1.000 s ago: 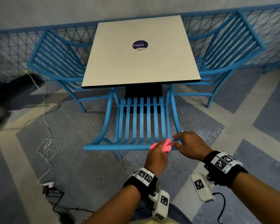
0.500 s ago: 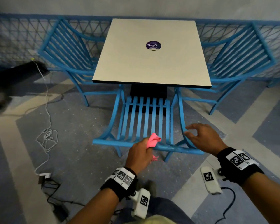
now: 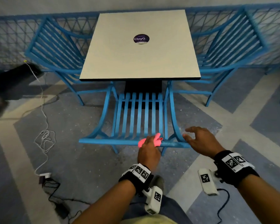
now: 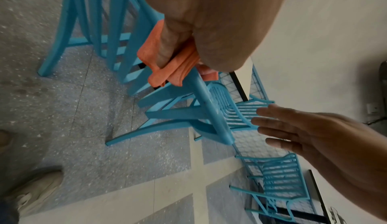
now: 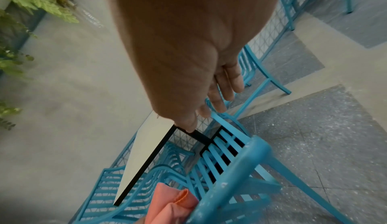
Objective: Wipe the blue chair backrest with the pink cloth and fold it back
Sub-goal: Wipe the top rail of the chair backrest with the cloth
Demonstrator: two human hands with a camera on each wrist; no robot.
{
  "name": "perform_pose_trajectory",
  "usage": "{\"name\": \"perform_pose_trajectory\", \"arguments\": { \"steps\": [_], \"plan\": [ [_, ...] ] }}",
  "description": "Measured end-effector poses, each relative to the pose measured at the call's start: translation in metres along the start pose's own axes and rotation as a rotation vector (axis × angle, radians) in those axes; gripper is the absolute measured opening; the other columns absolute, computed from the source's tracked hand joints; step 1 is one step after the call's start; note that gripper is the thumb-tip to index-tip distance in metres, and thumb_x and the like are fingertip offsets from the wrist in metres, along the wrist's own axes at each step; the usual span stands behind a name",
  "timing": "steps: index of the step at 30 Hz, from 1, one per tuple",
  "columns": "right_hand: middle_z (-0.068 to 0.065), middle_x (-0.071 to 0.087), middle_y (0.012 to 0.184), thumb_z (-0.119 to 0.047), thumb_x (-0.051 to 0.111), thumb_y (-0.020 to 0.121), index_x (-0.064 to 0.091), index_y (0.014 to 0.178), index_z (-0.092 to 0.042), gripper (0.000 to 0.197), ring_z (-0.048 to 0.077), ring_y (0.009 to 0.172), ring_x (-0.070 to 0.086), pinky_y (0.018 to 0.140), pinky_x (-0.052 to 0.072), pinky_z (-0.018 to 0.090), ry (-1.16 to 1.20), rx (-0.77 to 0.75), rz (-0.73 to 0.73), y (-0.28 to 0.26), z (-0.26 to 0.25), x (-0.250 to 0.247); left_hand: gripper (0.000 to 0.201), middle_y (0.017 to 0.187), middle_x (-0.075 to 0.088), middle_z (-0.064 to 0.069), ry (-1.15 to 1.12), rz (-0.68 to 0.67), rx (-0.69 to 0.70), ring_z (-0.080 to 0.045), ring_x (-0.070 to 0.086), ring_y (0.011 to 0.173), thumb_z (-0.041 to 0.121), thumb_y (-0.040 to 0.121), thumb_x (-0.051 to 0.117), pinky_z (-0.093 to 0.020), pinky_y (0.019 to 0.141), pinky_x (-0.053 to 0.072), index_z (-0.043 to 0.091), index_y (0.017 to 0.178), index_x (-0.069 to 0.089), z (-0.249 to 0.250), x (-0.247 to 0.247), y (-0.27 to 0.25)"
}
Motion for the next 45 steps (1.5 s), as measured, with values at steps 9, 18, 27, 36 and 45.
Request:
{"name": "perform_pose_trajectory", "arguments": {
  "steps": [9, 18, 27, 36, 45],
  "plan": [
    [0.008, 0.069, 0.126, -0.052, 0.056, 0.093, 0.066, 0.123, -0.015, 0.049, 0.028, 0.112, 0.065, 0.096, 0.049, 0.036, 0.145, 0.168, 0.041, -0.027, 0.071, -0.007, 0.045, 0.128, 0.071, 0.011, 0.074, -0.084, 0.097, -0.015, 0.057, 0.123, -0.001, 0.094, 0.058, -0.020, 0.112, 0.038, 0.016, 0.135, 0.065, 0.040, 0.043, 0.003],
    [0.007, 0.070, 0.125, -0.056, 0.052, 0.093, 0.068, 0.122, -0.013, 0.054, 0.025, 0.110, 0.066, 0.093, 0.047, 0.034, 0.193, 0.222, 0.064, -0.048, 0.095, -0.009, 0.060, 0.132, 0.066, -0.002, 0.090, -0.190, 0.105, -0.023, 0.056, 0.127, -0.001, 0.093, 0.057, -0.029, 0.114, 0.037, 0.023, 0.148, 0.053, 0.078, 0.073, -0.002],
    [0.008, 0.070, 0.124, -0.051, 0.059, 0.092, 0.066, 0.124, -0.012, 0.051, 0.027, 0.113, 0.065, 0.095, 0.048, 0.034, 0.188, 0.178, 0.103, -0.047, 0.080, -0.005, 0.060, 0.136, 0.062, -0.006, 0.076, -0.329, 0.228, -0.028, 0.055, 0.130, 0.002, 0.094, 0.058, -0.038, 0.114, 0.043, 0.025, 0.149, 0.049, 0.109, 0.094, -0.012],
    [0.008, 0.070, 0.121, -0.051, 0.058, 0.092, 0.064, 0.124, -0.014, 0.049, 0.027, 0.112, 0.065, 0.095, 0.051, 0.040, 0.255, 0.200, 0.169, -0.052, 0.081, -0.012, 0.026, 0.115, 0.073, -0.012, 0.035, -0.654, 0.365, -0.008, 0.062, 0.088, 0.003, 0.099, 0.054, -0.007, 0.065, 0.048, 0.011, 0.118, 0.070, 0.144, 0.097, -0.040],
    [0.007, 0.070, 0.123, -0.051, 0.059, 0.092, 0.064, 0.126, -0.014, 0.050, 0.026, 0.114, 0.064, 0.096, 0.050, 0.040, 0.272, 0.256, 0.213, -0.064, 0.104, -0.029, 0.037, 0.122, 0.065, -0.001, 0.104, -0.489, 0.324, -0.019, 0.066, 0.105, 0.011, 0.094, 0.065, -0.037, 0.092, 0.057, 0.026, 0.128, 0.063, 0.138, 0.055, -0.026]
  ]
}}
Point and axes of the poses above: each hand's wrist, its own y-axis towards the middle knuckle, its own x-axis out of the palm, z = x × y, the point moved 7 cm from there along y, towards the middle knuckle
